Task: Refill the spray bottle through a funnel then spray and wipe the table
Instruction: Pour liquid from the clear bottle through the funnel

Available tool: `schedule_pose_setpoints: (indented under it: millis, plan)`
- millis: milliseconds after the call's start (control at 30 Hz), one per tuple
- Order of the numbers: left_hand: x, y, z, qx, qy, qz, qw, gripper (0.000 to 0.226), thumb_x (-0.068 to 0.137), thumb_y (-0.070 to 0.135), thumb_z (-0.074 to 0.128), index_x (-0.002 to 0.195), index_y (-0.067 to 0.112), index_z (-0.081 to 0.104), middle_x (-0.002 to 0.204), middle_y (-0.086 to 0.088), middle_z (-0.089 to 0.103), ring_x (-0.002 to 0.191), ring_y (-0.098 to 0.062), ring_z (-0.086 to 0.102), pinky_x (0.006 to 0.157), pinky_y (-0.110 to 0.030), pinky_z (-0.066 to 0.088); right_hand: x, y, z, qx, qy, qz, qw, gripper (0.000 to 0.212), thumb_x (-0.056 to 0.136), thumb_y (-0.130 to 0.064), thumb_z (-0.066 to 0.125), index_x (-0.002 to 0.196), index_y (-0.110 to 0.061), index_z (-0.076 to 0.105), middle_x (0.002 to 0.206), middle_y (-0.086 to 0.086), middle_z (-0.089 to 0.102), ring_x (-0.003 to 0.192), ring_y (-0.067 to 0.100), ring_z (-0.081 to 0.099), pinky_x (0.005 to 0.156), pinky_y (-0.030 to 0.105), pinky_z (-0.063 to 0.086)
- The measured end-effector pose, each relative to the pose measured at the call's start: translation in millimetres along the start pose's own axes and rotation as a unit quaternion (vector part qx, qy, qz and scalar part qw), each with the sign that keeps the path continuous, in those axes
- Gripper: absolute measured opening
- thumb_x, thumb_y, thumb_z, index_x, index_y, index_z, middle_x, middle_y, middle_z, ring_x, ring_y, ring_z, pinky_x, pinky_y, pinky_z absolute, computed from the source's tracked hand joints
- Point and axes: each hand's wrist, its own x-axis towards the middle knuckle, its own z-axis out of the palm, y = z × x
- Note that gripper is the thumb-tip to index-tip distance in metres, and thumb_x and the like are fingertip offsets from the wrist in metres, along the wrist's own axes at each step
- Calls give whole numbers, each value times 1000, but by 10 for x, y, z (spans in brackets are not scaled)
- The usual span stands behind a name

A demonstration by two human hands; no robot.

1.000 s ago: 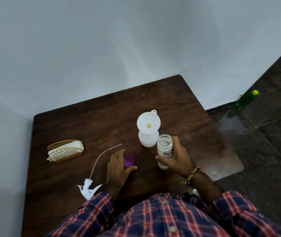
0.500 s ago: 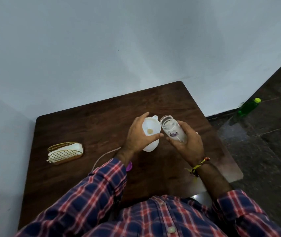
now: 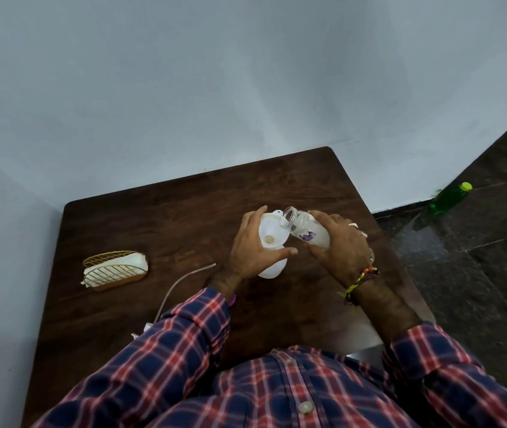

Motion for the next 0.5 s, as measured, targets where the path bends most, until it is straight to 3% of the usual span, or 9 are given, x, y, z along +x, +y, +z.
schedule_pose_setpoints:
  millis: [167,300,500]
  plan:
    - [8,-41,13,-5,28,24,999,87,69,53,79,139,20,41,139,1,42,120,-13,47,100,-35,49,38,-21,-44,-51,-10,-14,999,67,75,-41,75,135,-35,47,118,1,62,105,29,60,83,48,54]
    - [-4,-43,38,-17,19,22,999,93,67,58,78,142,21,37,141,2,39,122,-11,44,99,-24,43,75,-25,-79,-67,-20,-14,997,69,76,-40,76,138,-34,46,121,3,61,108,30,59,84,50,54]
    - [7,-78,38,-26,39,21,999,81,72,51,77,138,21,42,138,4,44,115,-3,44,92,-15,41,73,-72,-96,-79,-19,-17,997,67,77,-37,76,137,-32,48,118,4,61,107,31,58,83,49,54]
